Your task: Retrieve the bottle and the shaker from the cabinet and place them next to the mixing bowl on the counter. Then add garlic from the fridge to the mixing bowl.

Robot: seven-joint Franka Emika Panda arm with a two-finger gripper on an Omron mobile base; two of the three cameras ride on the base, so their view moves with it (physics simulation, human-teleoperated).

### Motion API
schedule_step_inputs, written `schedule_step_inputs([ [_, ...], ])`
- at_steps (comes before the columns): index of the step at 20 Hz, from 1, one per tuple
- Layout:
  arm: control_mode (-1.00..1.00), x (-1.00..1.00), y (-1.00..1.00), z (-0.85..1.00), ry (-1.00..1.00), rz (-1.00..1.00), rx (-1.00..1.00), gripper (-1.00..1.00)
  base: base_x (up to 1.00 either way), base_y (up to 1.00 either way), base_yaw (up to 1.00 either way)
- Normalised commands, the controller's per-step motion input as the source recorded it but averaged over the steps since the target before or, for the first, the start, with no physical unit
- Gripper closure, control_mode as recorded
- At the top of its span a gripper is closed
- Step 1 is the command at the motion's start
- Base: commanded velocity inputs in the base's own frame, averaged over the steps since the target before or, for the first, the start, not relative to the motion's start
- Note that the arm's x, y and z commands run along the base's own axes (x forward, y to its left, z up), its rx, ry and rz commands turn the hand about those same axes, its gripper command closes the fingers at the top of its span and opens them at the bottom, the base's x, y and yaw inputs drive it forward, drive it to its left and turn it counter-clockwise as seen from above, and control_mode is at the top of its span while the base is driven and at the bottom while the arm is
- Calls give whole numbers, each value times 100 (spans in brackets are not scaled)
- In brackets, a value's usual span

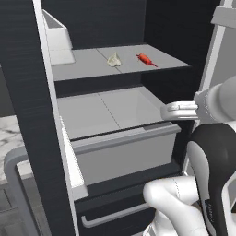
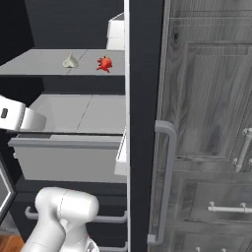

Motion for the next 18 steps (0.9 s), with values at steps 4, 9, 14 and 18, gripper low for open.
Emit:
schedule_step_inputs([
  [4,100,0,0,0,0,0,0,-100,0,0,0],
  [9,-100,0,2,2,-2,2,0,-100,0,0,0],
  [14,-100,34,2,28,-3,31,0,-100,0,0,0],
  [18,-100,27,0,47,13,29,0,-100,0,0,0],
])
